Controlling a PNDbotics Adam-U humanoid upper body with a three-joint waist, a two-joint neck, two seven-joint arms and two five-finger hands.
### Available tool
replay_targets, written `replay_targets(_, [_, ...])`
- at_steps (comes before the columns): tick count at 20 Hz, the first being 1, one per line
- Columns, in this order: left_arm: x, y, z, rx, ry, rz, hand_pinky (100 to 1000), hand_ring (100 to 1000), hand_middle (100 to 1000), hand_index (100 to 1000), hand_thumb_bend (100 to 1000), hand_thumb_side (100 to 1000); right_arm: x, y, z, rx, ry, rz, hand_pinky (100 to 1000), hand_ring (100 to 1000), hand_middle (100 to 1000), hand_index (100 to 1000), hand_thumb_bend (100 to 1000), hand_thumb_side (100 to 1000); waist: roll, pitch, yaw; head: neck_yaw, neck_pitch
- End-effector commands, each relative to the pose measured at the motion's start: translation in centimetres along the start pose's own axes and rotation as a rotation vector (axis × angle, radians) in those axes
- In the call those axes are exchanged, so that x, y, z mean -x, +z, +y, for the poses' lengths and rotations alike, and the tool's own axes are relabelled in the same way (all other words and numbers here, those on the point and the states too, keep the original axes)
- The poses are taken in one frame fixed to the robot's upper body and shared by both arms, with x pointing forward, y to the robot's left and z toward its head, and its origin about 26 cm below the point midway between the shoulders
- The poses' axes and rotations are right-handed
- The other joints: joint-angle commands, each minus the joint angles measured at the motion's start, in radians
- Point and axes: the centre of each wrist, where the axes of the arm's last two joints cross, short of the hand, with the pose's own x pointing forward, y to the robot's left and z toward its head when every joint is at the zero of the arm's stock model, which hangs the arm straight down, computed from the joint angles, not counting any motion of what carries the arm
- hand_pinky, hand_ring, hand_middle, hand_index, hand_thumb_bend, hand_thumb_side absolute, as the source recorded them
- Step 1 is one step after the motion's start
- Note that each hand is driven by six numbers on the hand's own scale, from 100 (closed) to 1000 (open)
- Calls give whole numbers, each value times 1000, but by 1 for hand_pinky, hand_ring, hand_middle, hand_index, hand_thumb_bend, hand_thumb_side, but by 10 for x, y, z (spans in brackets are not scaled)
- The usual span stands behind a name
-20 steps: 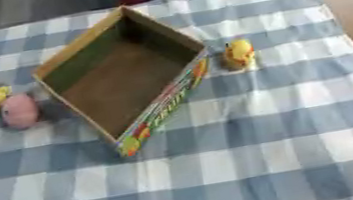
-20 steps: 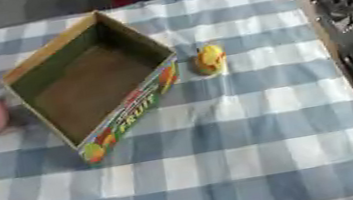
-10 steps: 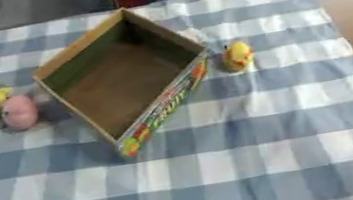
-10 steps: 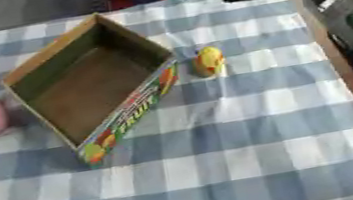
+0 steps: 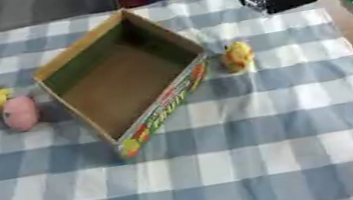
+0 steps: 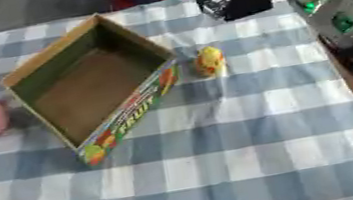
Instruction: Pick up objects on the table and place them in the box.
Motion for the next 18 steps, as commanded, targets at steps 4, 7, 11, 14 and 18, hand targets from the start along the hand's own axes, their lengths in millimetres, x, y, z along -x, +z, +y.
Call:
replay_targets(4, [-8, -9, 0, 23, 5, -47, 412, 564, 525, 817, 372, 731, 8, 9, -11, -33, 30, -3, 718, 841, 815, 970, 100, 835, -2, -18, 3, -7, -14])
replay_targets(7, [-8, -10, 0, 23, 6, -48, 411, 564, 525, 817, 372, 731, 9, 12, -7, -49, 22, -5, 742, 875, 841, 1000, 199, 868, -2, -17, 5, -8, -16])
replay_targets(11, [-8, -10, -1, 23, 6, -49, 411, 564, 525, 816, 371, 731, 13, 15, -1, -90, 22, 12, 753, 888, 846, 1000, 320, 902, -4, -14, 8, -11, -18])
replay_targets(14, [-8, -10, -1, 22, 6, -49, 411, 564, 525, 816, 371, 732, 17, 17, 3, -118, 27, 28, 754, 890, 852, 1000, 386, 908, -5, -14, 8, -12, -18])
replay_targets(18, [-8, -10, -1, 22, 6, -49, 411, 564, 525, 815, 371, 730, 20, 18, 6, -147, 37, 34, 752, 891, 856, 1000, 437, 889, -7, -12, 7, -13, -18])
